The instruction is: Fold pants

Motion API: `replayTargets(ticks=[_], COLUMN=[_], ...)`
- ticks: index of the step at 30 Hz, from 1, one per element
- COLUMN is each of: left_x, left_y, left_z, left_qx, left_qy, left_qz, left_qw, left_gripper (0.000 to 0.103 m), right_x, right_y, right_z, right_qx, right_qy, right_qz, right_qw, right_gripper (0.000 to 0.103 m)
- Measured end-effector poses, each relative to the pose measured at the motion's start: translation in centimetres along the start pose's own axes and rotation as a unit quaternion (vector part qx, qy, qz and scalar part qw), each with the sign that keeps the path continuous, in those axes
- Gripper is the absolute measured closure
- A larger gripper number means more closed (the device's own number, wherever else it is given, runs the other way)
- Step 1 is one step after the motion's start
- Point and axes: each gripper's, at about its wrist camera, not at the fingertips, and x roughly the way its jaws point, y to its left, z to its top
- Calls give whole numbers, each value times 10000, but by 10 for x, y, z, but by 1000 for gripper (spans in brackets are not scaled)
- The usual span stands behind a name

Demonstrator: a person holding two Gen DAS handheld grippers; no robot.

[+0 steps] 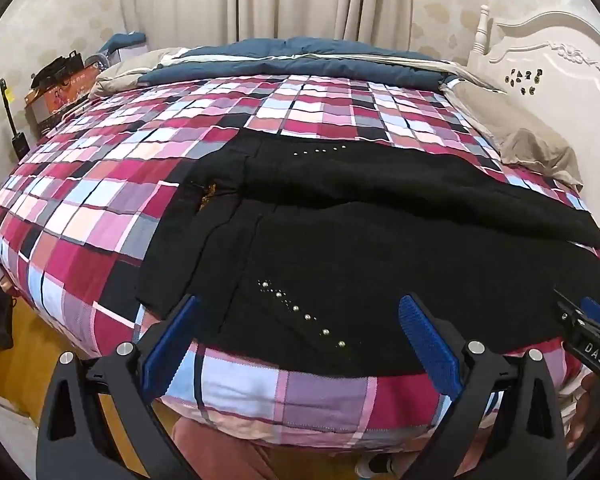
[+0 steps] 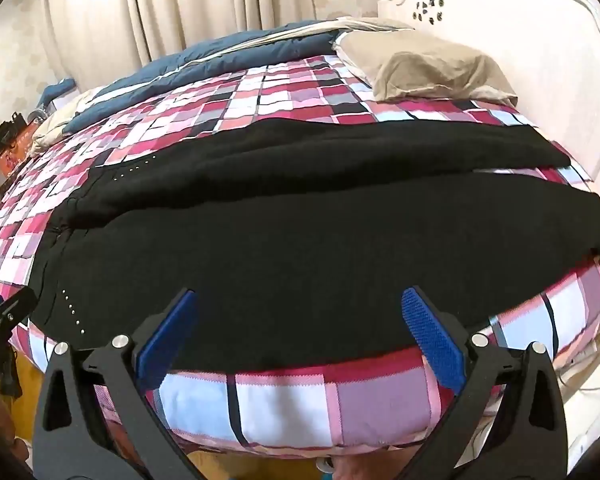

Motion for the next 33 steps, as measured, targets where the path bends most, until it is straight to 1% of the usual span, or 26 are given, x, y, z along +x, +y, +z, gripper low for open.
replayTargets(ticks=[3, 6, 7, 9, 13, 26, 33], left_x=[-3, -6, -8, -9, -11, -17, -16], left_y=[-3, -7, -8, -10, -13, -24, -26], left_z=[-3, -6, -7, -7, -7, -4, 0], left_qx=[28, 70, 97, 110, 89, 197, 217], left_qy=[39, 45, 40, 44, 94, 68, 52], left_qz=[-49, -91, -114, -141, -244, -282, -294], left_qw=[10000, 9999, 9999, 9998, 9996, 9994, 9993], left_gripper=[5, 5, 5, 5, 5, 5, 5], right_x=[-5, -10, -12, -17, -21, -31, -29], right_y=[3, -6, -7, -9, -11, -6, -6], right_z=[-7, -6, -7, -9, -10, -7, -4], right_qx=[8, 51, -19, 5, 18, 16, 60], right_qy=[-30, -56, -198, -224, -196, -255, -254], right_qz=[-31, 3, -96, -86, -76, -59, -30], right_qw=[10000, 10000, 9998, 9997, 9998, 9997, 9997], right_gripper=[2, 2, 2, 2, 2, 2, 2])
